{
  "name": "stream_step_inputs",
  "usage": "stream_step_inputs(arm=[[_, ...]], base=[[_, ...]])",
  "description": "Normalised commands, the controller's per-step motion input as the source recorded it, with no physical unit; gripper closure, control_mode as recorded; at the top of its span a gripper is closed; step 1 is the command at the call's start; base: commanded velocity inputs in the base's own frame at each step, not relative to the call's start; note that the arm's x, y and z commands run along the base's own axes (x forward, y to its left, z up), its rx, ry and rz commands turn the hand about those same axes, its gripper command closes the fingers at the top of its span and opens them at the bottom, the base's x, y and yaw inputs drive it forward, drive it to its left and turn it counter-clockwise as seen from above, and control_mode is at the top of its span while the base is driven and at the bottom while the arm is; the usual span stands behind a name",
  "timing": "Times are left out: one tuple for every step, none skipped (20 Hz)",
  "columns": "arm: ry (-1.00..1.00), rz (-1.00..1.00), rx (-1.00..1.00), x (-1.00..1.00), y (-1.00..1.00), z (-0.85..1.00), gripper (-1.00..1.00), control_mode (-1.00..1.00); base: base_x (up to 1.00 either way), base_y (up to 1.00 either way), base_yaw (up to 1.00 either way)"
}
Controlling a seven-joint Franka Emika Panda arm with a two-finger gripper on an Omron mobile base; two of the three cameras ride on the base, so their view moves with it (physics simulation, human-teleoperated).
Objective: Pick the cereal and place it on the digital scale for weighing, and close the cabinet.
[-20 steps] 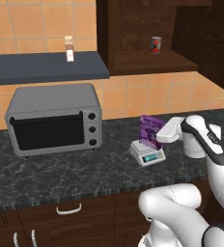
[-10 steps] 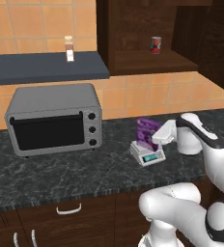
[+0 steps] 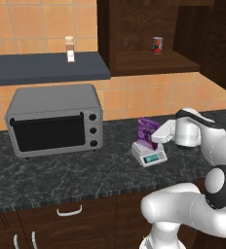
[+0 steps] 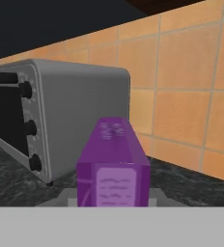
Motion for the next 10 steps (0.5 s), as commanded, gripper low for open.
stream_step_inputs(arm=[[0.0, 0.0, 0.0, 0.31, -0.06, -0.14, 1.0, -1.0], [0.0, 0.0, 0.0, 0.13, -0.07, -0.1, 1.0, -1.0], [-0.01, 0.0, 0.0, 0.0, 0.0, -0.1, 1.0, -1.0], [-0.03, 0.0, 0.0, 0.0, 0.0, -0.09, 1.0, -1.0], [-0.01, 0.0, 0.0, 0.0, 0.0, -0.11, 1.0, -1.0], [-0.01, 0.0, 0.0, 0.0, 0.0, -0.15, 1.0, -1.0], [-0.03, 0.0, 0.0, 0.0, 0.0, -0.18, 1.0, -1.0], [-0.03, 0.0, -0.01, 0.0, 0.0, -0.2, 1.0, -1.0], [-0.04, 0.0, -0.01, 0.0, 0.01, -0.23, -1.0, -1.0], [-0.04, 0.0, 0.0, 0.0, 0.0, -0.11, -1.0, -1.0]], base=[[0.0, 0.0, 0.0], [0.0, 0.0, 0.0], [0.0, 0.0, 0.0], [0.0, 0.0, 0.0], [0.0, 0.0, 0.0], [0.0, 0.0, 0.0], [0.0, 0.0, 0.0], [0.0, 0.0, 0.0], [0.0, 0.0, 0.0], [0.0, 0.0, 0.0]])
